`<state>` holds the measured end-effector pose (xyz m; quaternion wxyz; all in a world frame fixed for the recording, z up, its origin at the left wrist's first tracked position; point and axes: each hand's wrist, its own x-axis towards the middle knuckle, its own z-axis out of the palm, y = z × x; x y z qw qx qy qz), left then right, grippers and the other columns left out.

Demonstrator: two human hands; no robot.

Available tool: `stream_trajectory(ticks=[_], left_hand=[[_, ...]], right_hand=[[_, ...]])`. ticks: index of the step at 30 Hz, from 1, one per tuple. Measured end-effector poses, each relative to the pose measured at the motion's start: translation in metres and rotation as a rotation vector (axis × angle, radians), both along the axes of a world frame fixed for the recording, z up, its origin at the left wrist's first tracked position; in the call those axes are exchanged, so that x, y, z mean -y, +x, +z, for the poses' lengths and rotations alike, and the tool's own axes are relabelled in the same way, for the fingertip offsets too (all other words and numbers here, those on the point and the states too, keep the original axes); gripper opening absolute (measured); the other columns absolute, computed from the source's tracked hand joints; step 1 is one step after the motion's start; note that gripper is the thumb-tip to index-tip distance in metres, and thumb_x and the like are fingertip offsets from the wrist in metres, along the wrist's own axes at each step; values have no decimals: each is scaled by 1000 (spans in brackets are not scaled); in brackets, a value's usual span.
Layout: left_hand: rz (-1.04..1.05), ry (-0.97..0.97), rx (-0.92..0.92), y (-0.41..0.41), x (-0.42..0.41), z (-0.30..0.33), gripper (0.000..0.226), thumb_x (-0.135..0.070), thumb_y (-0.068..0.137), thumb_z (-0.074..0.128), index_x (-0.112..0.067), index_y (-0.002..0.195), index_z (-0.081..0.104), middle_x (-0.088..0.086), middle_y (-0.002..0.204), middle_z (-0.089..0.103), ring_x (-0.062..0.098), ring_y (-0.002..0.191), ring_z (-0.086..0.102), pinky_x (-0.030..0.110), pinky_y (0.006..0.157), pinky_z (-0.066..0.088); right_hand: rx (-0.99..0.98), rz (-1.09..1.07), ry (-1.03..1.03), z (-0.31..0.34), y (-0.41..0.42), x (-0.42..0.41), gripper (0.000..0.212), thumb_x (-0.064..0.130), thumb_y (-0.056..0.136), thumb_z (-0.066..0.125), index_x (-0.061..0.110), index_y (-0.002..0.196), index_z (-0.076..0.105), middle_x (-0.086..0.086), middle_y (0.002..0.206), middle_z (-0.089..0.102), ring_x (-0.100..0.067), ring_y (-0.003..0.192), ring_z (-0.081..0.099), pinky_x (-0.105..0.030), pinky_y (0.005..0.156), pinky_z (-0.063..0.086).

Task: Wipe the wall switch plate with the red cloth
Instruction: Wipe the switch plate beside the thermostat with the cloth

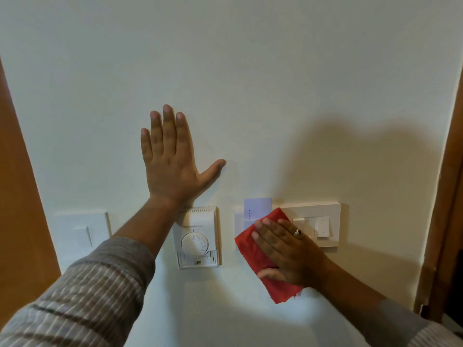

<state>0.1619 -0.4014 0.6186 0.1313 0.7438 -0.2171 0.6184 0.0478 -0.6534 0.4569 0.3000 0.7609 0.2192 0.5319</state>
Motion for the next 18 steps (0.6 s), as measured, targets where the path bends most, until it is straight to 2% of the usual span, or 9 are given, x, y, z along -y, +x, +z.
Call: stream_trajectory(ticks=[3, 6, 12, 14, 18], left_hand=[[2, -5, 3, 1, 1, 0, 114, -84, 85, 36, -3, 160, 6, 23, 168, 6, 43, 156, 5, 57, 126, 5], [4, -6, -2, 1, 1, 0, 115, -84, 85, 36, -3, 160, 5, 23, 168, 6, 42, 156, 5, 57, 126, 5], [-2, 13, -3, 0, -2, 1, 113, -83, 86, 36, -4, 160, 6, 22, 169, 6, 42, 156, 5, 58, 126, 7], [0, 5, 12, 2, -1, 0, 112, -83, 86, 37, -4, 160, 6, 22, 169, 7, 42, 156, 5, 57, 126, 6], [4, -2, 30, 4, 1, -1, 113, -83, 86, 38, -3, 160, 8, 23, 168, 9, 43, 155, 7, 57, 125, 7]], right_hand=[[16, -65, 143, -2, 5, -26, 100, 76, 90, 39, 4, 156, 15, -18, 163, 12, -34, 152, 13, -48, 125, 6], [31, -157, 200, -10, 18, -58, 93, 72, 95, 30, 3, 156, 15, -20, 165, 8, -38, 151, 14, -50, 125, 4], [52, -69, -35, -13, 9, -21, 65, 48, 99, 49, 9, 149, 34, -13, 155, 32, -30, 150, 24, -44, 125, 11], [88, -67, 25, -10, 9, -18, 63, 44, 101, 48, 8, 150, 33, -14, 155, 32, -30, 151, 22, -44, 125, 11], [141, -142, 258, -16, 26, -55, 69, 46, 104, 34, 5, 156, 14, -17, 164, 13, -33, 153, 8, -48, 125, 3]])
